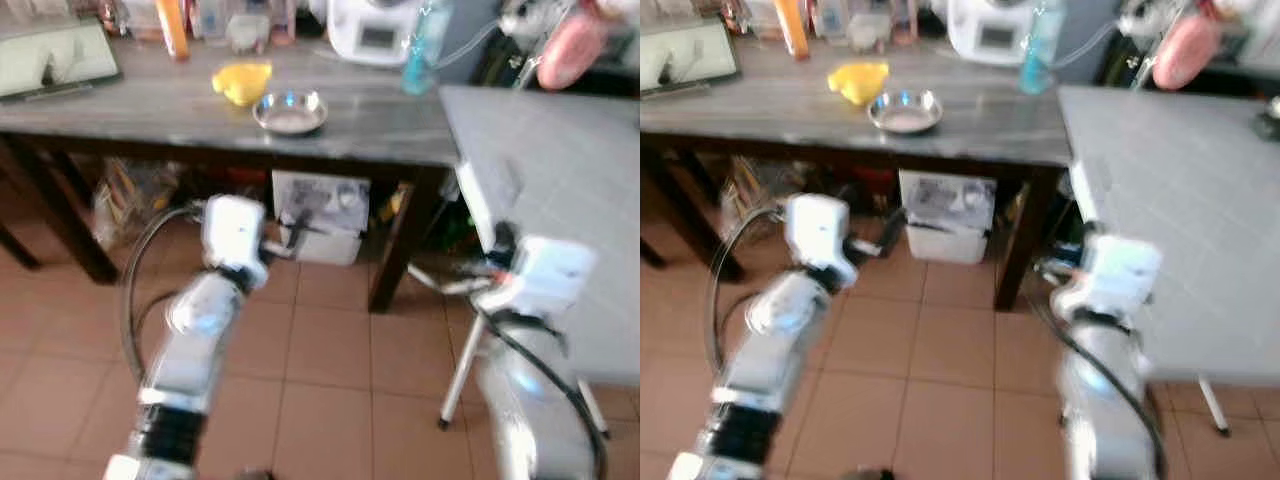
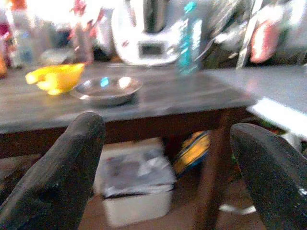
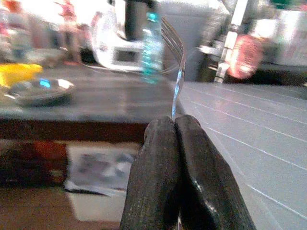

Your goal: Setting the table

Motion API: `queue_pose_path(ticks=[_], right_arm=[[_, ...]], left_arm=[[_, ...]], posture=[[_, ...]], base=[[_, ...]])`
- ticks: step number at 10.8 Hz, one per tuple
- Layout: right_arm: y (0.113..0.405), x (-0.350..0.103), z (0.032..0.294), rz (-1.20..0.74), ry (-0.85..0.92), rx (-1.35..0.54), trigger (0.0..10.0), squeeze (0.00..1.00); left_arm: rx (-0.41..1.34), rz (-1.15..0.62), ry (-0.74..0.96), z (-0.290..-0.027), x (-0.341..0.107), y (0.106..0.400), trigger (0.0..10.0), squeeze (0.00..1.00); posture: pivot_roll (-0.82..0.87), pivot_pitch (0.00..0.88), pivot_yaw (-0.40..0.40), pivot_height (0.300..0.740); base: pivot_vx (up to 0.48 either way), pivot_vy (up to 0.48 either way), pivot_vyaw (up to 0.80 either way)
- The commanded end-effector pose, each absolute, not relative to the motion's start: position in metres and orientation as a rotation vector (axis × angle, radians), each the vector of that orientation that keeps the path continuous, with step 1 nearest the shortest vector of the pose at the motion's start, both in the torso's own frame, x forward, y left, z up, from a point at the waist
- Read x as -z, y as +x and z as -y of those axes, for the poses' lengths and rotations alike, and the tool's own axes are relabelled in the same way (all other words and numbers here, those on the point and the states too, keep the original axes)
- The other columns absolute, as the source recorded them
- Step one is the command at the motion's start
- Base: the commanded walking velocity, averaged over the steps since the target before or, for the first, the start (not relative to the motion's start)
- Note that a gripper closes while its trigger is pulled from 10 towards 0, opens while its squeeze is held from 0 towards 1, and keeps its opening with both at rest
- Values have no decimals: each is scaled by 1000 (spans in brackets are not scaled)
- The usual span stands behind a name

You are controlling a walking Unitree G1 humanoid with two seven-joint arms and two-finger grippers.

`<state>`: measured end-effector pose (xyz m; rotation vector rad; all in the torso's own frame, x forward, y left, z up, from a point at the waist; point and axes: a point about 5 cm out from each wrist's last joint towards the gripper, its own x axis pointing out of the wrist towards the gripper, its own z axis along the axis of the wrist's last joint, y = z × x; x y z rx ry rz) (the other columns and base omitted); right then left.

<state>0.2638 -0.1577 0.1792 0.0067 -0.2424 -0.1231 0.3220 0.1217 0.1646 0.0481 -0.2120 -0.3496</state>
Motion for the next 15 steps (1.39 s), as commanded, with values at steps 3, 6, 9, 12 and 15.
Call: queue_pose_path(ticks=[3,6,9,12,15], right_arm=[[261,-178,165,242,-20,142,10000,0],[260,-178,165,242,-19,139,10000,0],[259,-177,165,240,-17,136,10000,0],[259,-177,165,242,-15,150,10000,0],[259,-177,168,240,-15,179,10000,0]], left_arm=[[372,223,46,-115,-167,321,10000,0],[371,222,44,-114,-167,321,10000,0],[375,219,46,-114,-166,321,10000,0],[382,210,47,-113,-164,321,10000,0],[468,202,73,-107,-159,312,10000,0]], posture=[[119,115,-51,740],[116,116,-51,740],[113,117,-49,740],[118,118,-45,740],[119,120,-50,740]], base=[[480,0,323],[480,0,454],[480,0,417],[480,0,0],[0,0,0]])
